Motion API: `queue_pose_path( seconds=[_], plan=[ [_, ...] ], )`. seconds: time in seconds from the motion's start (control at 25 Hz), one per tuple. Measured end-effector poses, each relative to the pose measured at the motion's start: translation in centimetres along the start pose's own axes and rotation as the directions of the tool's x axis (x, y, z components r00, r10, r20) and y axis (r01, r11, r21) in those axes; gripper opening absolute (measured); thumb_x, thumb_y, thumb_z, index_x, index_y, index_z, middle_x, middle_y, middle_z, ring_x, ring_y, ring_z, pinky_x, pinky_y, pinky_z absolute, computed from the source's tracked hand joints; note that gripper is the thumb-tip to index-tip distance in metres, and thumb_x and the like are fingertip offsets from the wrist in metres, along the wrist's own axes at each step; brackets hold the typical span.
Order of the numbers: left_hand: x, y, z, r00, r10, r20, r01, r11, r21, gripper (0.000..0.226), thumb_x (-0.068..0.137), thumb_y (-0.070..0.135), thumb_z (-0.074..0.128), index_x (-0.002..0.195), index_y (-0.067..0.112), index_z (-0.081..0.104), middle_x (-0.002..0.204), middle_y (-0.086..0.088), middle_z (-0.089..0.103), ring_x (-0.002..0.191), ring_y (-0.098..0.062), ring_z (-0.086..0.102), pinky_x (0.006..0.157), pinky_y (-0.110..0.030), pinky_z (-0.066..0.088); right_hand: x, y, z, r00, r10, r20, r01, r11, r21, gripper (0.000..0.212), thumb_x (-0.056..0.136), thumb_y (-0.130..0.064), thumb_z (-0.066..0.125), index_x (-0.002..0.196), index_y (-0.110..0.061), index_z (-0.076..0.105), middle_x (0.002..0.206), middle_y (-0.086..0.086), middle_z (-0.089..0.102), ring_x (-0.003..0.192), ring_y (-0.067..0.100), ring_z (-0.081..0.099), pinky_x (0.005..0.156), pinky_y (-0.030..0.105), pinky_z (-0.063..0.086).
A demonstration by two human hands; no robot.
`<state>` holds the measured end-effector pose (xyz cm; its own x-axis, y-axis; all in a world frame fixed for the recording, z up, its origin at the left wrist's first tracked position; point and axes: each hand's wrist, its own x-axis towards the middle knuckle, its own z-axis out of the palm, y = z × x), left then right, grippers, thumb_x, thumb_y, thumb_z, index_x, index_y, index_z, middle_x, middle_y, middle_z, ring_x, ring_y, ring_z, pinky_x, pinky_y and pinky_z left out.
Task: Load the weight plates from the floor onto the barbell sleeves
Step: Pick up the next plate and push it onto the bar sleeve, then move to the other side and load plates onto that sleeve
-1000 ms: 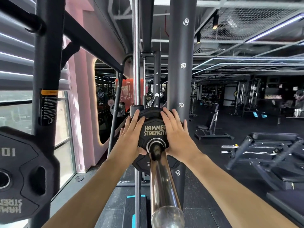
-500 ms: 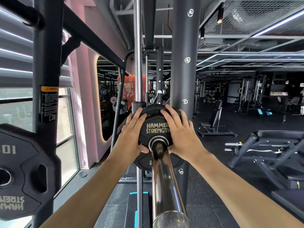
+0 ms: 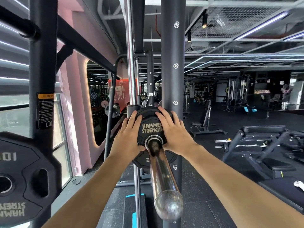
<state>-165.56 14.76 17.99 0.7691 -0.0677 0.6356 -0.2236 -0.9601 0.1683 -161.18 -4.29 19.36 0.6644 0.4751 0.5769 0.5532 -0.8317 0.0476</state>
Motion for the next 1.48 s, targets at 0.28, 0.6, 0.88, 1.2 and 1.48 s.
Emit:
queue_pose_path(
  seconds=[0.28,0.6,0.88,1.2,1.48],
  plan=[
    [-0.3,2.6,-2.9,0.999,-0.016,-0.028,0.015,1.0,-0.027,0.081,0.099,0.04,0.053,0.16,0.014,0.007,0.168,-0.001,0.006,0.153,-0.024,0.018,0.123,-0.046,0.021,-3.6,1.5,-4.6,0.98,0.108,-0.165,-0.058,0.958,0.28,0.084,0.089,-0.046,0.068,0.156,-0.019,0.025,0.161,-0.004,0.025,0.149,0.014,0.023,0.119,0.039,0.03],
    [-2.8,15.1,-5.9,0.989,0.083,0.12,-0.093,0.992,0.081,0.079,0.096,0.065,0.036,0.159,0.018,0.023,0.168,0.002,0.013,0.154,-0.02,0.011,0.125,-0.04,0.01,-13.2,6.6,-10.2,0.961,0.138,-0.238,-0.081,0.969,0.235,0.075,0.095,-0.063,0.044,0.154,-0.017,0.032,0.158,-0.004,0.033,0.145,0.012,0.03,0.112,0.03,0.033],
    [-7.4,26.3,-2.7,0.986,0.137,0.098,-0.151,0.977,0.149,0.106,0.078,0.085,0.014,0.159,0.017,0.02,0.167,0.001,0.016,0.154,-0.018,0.012,0.125,-0.041,0.009,-22.8,14.9,-11.3,0.966,0.22,-0.138,-0.188,0.959,0.213,0.098,0.084,-0.083,0.019,0.155,-0.016,0.029,0.163,-0.003,0.027,0.153,0.013,0.014,0.12,0.046,0.028],
    [-9.8,33.0,5.1,0.97,0.195,0.142,-0.205,0.977,0.059,0.11,0.08,0.09,0.022,0.16,0.013,0.017,0.168,0.0,0.012,0.155,-0.015,0.005,0.126,-0.035,0.002,-30.3,22.2,-11.0,0.951,0.3,-0.071,-0.284,0.943,0.173,0.099,0.084,-0.084,0.027,0.155,-0.016,0.028,0.163,-0.002,0.025,0.154,0.014,0.01,0.12,0.051,0.027],
    [-6.9,33.9,15.2,0.963,0.212,0.168,-0.216,0.976,0.004,0.111,0.079,0.09,0.017,0.16,0.014,0.013,0.168,0.0,0.009,0.155,-0.013,0.004,0.126,-0.04,0.006,-31.0,29.1,-4.2,0.935,0.354,0.014,-0.353,0.927,0.123,0.107,0.079,-0.09,0.022,0.155,-0.015,0.029,0.163,-0.004,0.026,0.154,0.014,0.009,0.12,0.052,0.026]
  ],
)
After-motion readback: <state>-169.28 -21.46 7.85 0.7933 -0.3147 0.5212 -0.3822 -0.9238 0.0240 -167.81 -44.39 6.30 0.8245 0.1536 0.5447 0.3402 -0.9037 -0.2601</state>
